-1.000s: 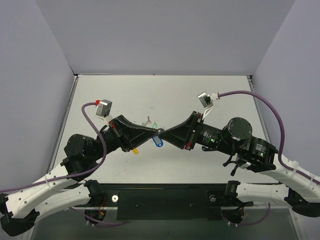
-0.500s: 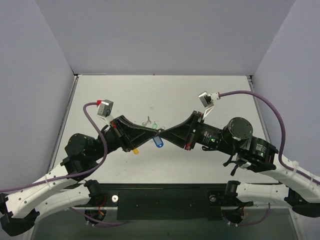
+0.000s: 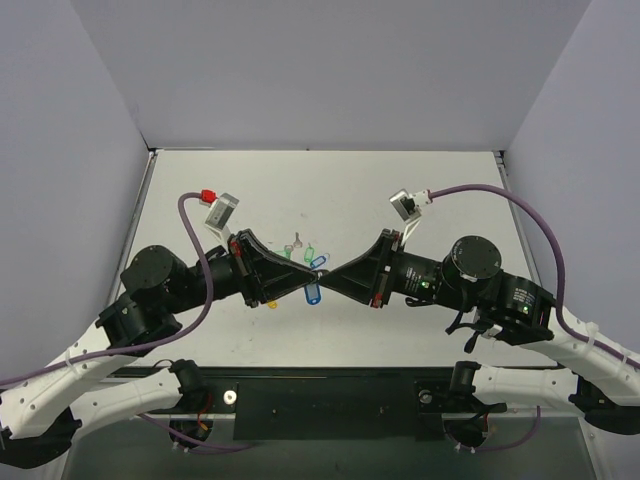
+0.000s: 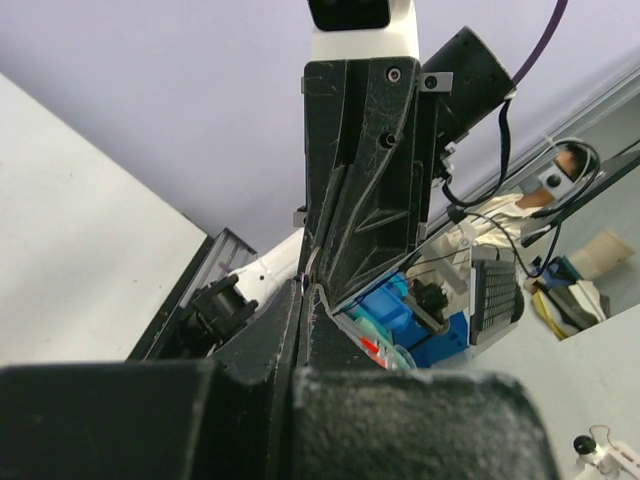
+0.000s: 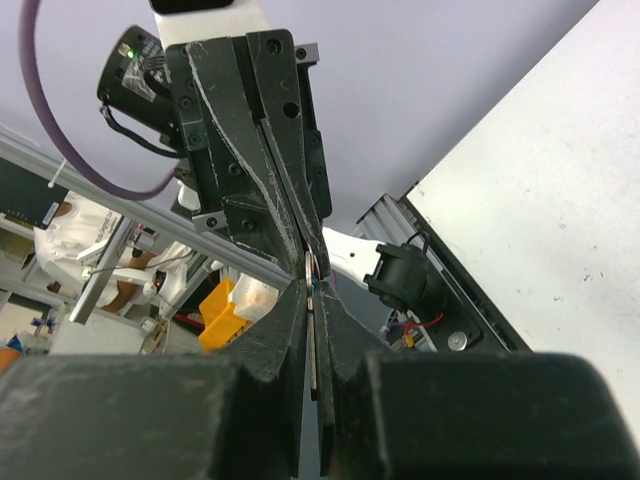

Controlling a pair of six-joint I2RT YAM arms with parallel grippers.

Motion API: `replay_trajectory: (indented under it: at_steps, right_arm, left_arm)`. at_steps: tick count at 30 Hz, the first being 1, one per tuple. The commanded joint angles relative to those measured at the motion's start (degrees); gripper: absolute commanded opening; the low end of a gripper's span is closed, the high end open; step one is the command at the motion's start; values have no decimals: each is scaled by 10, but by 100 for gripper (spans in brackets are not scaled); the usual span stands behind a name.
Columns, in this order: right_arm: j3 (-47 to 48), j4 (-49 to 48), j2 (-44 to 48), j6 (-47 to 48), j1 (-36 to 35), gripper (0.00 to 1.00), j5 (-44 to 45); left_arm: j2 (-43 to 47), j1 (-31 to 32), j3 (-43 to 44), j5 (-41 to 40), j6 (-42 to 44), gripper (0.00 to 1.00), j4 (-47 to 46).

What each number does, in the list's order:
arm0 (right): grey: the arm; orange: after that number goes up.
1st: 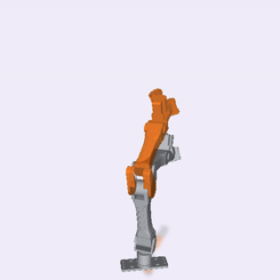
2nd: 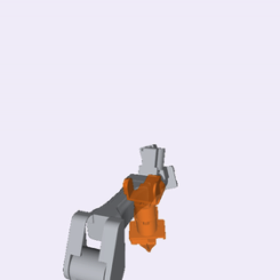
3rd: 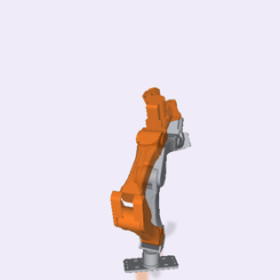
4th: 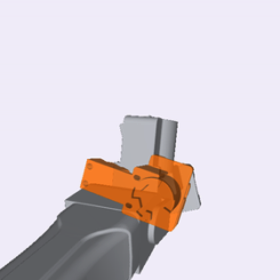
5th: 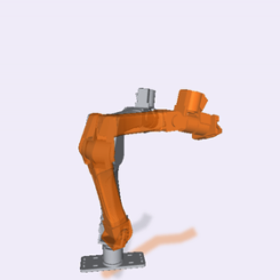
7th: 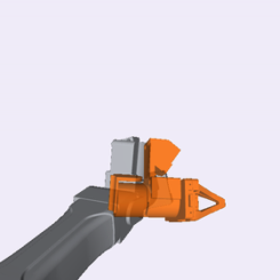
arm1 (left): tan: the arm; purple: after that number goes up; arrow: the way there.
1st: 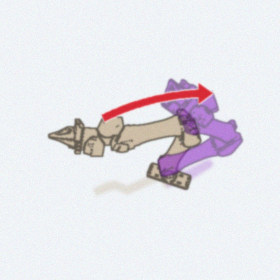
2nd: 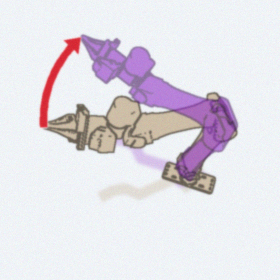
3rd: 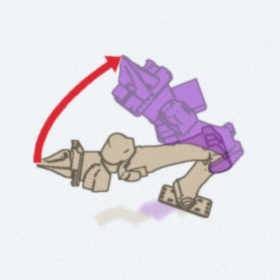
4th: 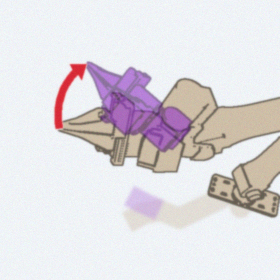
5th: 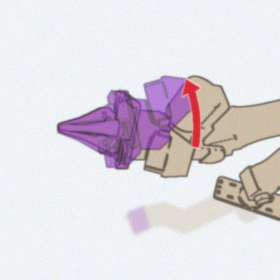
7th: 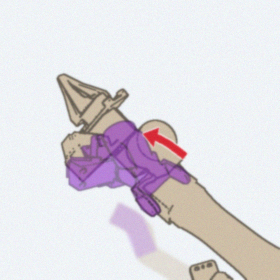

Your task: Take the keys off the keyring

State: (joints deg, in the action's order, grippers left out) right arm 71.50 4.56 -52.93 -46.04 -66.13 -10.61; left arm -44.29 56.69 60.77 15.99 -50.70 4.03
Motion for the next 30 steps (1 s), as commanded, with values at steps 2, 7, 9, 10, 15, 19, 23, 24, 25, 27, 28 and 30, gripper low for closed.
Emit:
replay_trajectory:
  at_steps: [2, 7, 9, 10, 15, 19, 23, 24, 25, 27, 28, 30]
  right_arm:
    - [14, 12, -10, -10, -2, 0, -32]
    - [15, 13, -11, -12, -2, 0, -55]
    - [17, 13, -13, -13, -2, 0, -66]
    - [19, 12, -13, -14, -3, 0, -74]
    - [21, 16, -16, -15, -6, 0, -99]
    - [22, 23, -17, -12, -9, 0, -117]
    - [22, 30, -17, -8, -12, 0, -122]
    - [23, 33, -17, -5, -13, 0, -122]
    - [23, 33, -17, -5, -14, 0, -122]
    - [23, 34, -16, -6, -14, 0, -119]
    - [23, 35, -16, -6, -14, 0, -117]
    - [23, 37, -14, -6, -14, 0, -112]
  left_arm:
    - [-18, 2, 59, 67, 63, 0, 89]
    - [-31, 1, 79, 120, 71, 0, 102]
    - [-35, 1, 85, 135, 72, 0, 108]
    - [-38, 1, 87, 145, 72, 0, 111]
    - [-46, 1, 102, 178, 75, 0, 125]
    - [-52, 1, 115, 208, 83, 0, 138]
    - [-55, 1, 124, 222, 88, 0, 154]
    - [-55, 1, 122, 223, 88, 0, 155]
    - [-54, 1, 122, 222, 87, 0, 155]
    - [-49, 1, 120, 211, 85, 2, 150]
    - [-47, 1, 120, 200, 86, 6, 150]
    - [-32, 0, 115, 169, 83, 24, 143]
